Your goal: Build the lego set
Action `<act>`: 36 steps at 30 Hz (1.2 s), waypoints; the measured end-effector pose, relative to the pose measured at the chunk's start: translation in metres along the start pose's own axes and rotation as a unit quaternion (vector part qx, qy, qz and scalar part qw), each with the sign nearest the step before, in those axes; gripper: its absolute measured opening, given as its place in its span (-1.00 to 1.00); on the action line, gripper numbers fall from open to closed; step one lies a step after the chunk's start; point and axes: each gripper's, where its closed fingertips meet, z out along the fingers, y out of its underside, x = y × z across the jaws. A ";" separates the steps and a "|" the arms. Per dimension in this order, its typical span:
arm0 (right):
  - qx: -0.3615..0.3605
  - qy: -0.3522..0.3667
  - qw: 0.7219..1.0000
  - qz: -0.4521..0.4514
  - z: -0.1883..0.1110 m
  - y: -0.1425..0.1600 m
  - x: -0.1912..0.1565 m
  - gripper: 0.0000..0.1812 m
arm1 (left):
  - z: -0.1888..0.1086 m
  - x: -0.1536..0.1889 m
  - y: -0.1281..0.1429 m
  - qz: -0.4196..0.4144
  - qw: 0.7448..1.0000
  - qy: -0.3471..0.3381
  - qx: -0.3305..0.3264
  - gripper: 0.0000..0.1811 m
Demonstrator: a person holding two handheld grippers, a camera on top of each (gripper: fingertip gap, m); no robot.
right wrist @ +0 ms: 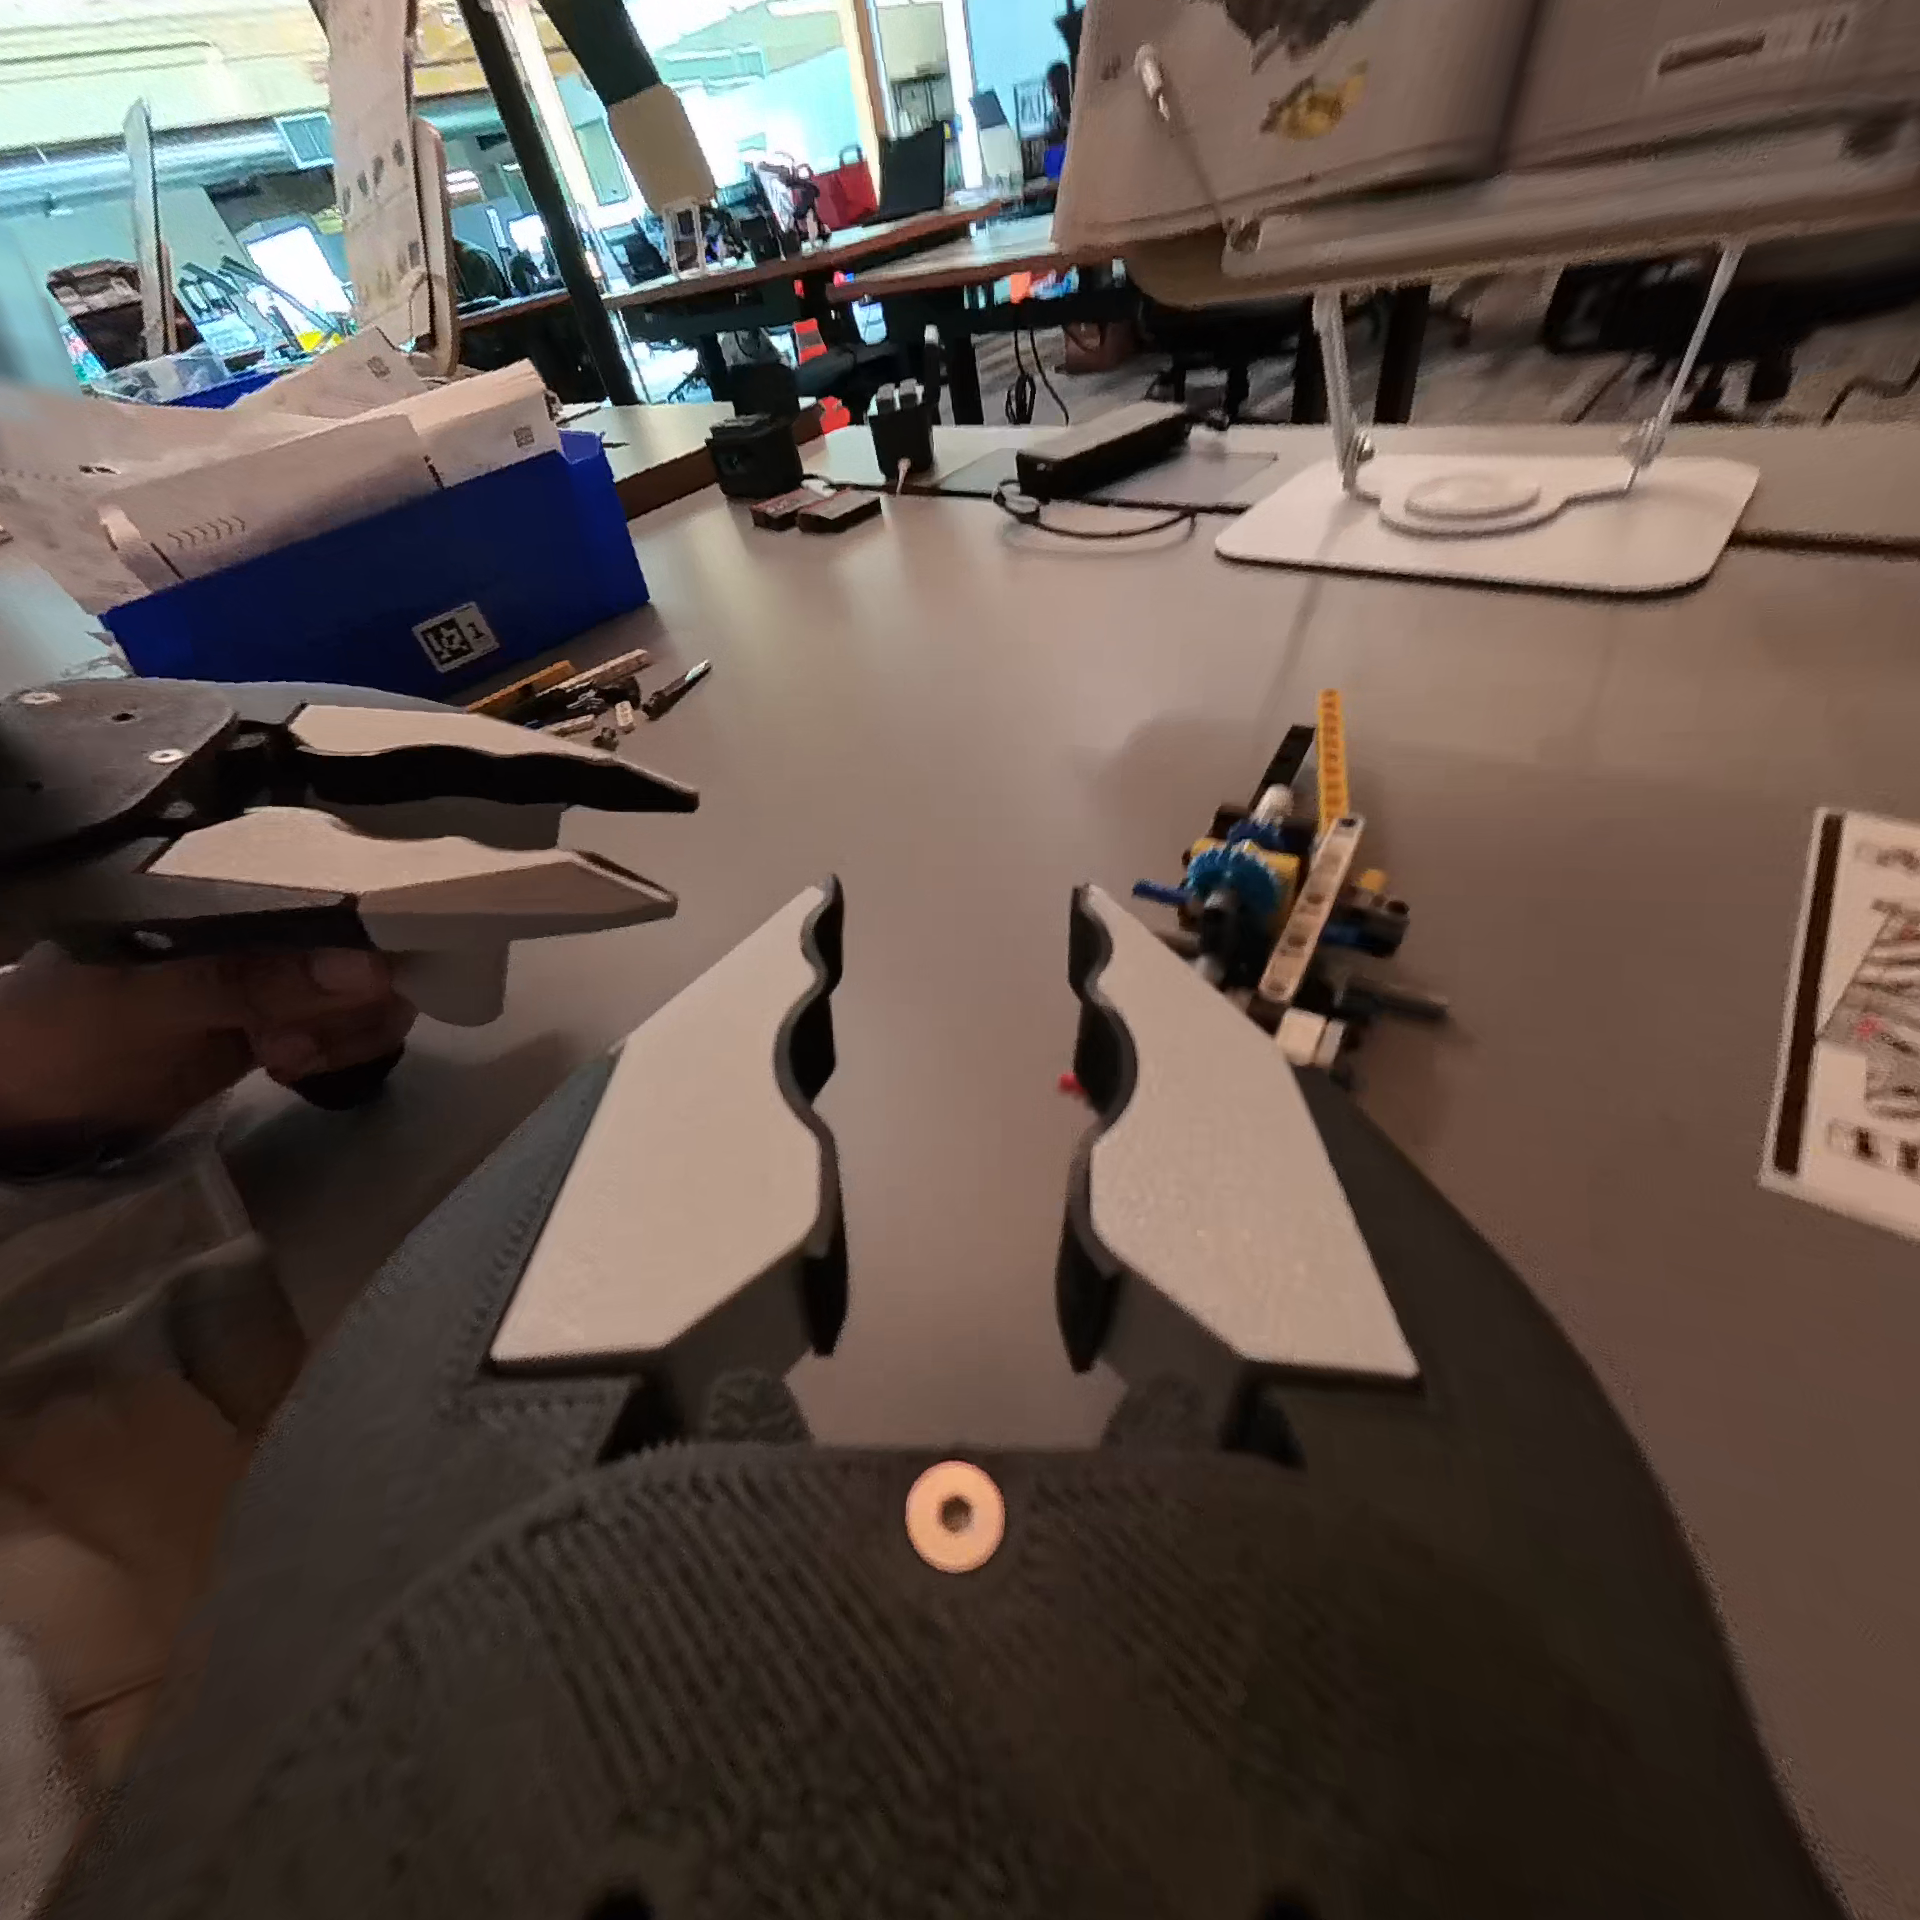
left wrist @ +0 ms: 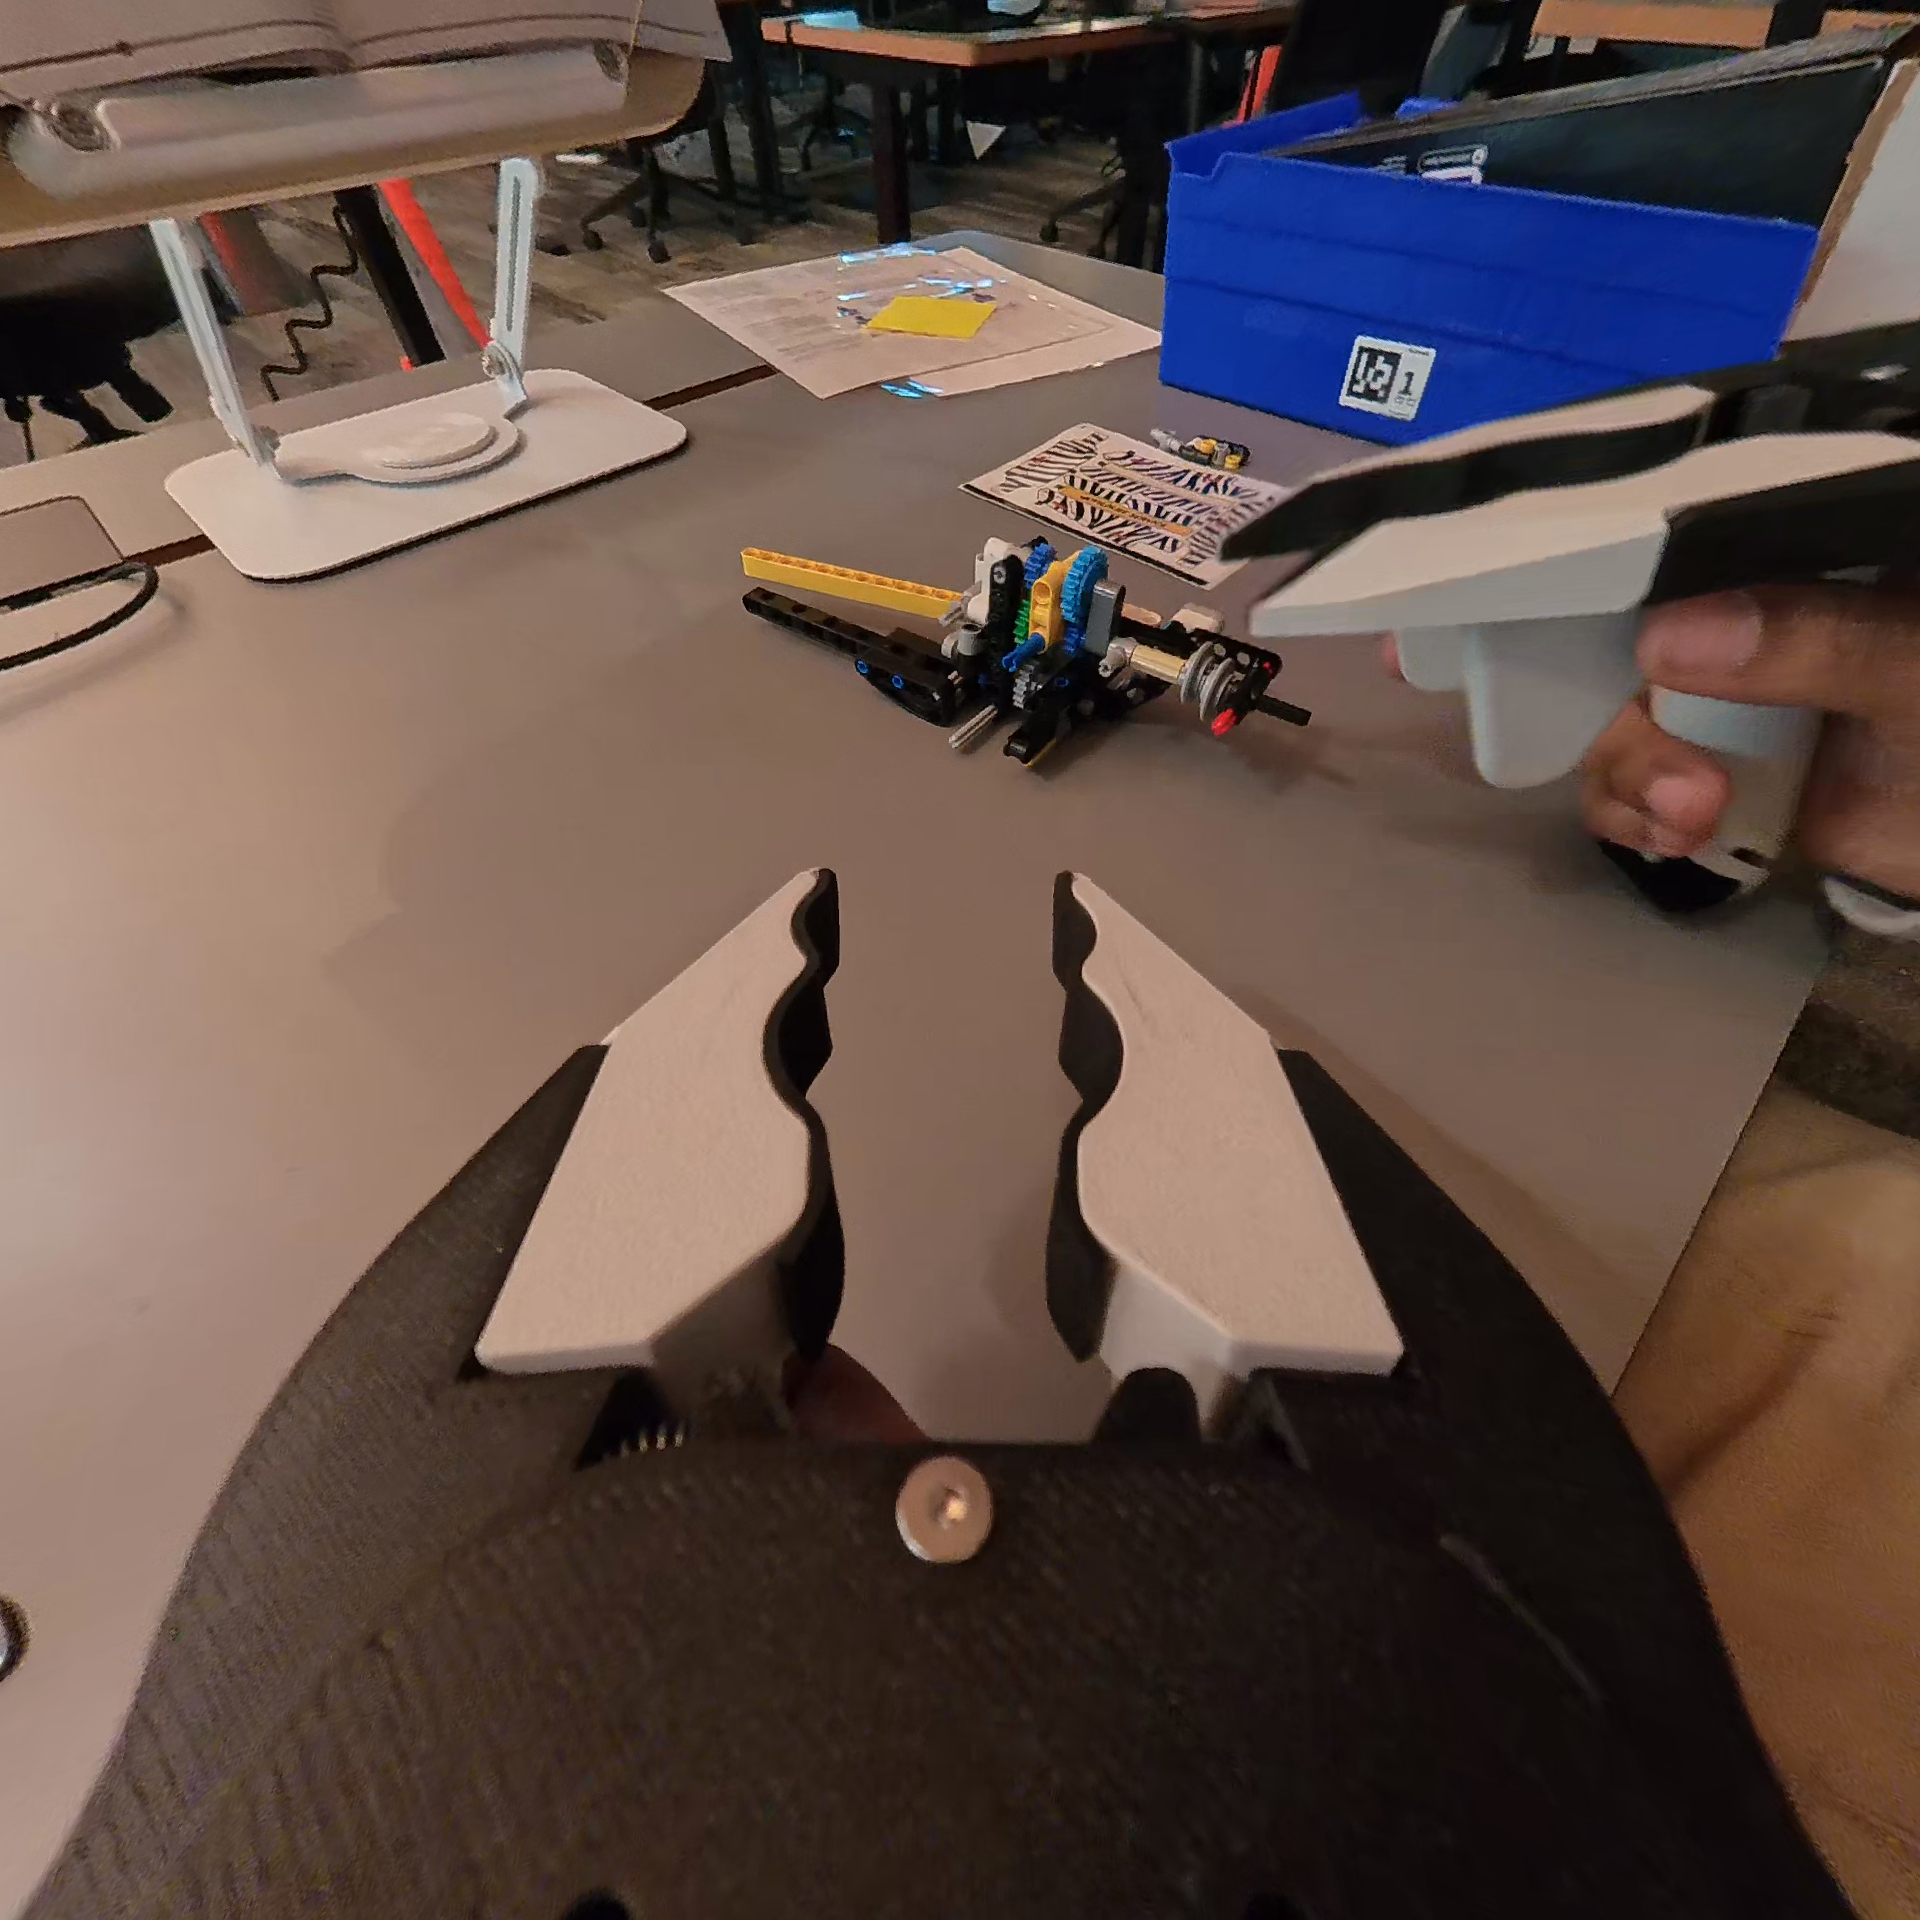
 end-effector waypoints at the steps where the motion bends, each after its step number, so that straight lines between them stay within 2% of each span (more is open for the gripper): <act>1: -0.010 -0.004 1.000 0.016 -0.003 0.004 -0.005 -0.48 | 0.000 -0.001 0.000 -0.005 1.000 0.001 0.001 -0.56; 5: -0.063 -0.061 0.994 0.063 -0.013 0.032 -0.057 -0.35 | -0.001 -0.006 -0.001 -0.037 0.999 0.006 0.005 -0.56; 7: -0.104 -0.075 0.991 0.033 -0.015 0.051 -0.081 -0.35 | -0.002 -0.010 -0.001 -0.058 0.998 0.010 0.007 -0.56; 9: -0.141 -0.060 0.987 -0.037 -0.013 0.064 -0.088 -0.34 | -0.002 -0.013 0.000 -0.078 0.997 0.014 0.008 -0.56; 11: -0.163 -0.036 0.980 -0.106 -0.011 0.072 -0.085 -0.36 | -0.002 -0.015 0.000 -0.091 0.996 0.018 0.008 -0.56; 13: -0.175 -0.026 0.975 -0.136 -0.011 0.080 -0.083 -0.38 | -0.002 -0.016 0.000 -0.094 0.995 0.016 0.008 -0.56; 20: -0.209 -0.040 0.970 -0.114 -0.013 0.094 -0.079 -0.44 | -0.001 -0.012 0.000 -0.071 0.997 0.014 0.004 -0.56; 24: -0.223 -0.014 0.965 -0.136 -0.014 0.098 -0.066 -0.51 | -0.002 -0.010 -0.001 -0.064 0.998 0.013 0.010 -0.57; 30: -0.223 0.096 0.954 -0.173 -0.023 0.090 -0.019 -0.65 | -0.003 -0.009 0.000 -0.073 0.997 0.020 0.005 -0.56; 36: -0.198 0.084 0.965 -0.148 -0.024 0.081 -0.020 -0.63 | -0.002 -0.008 0.002 -0.073 0.997 0.022 0.000 -0.56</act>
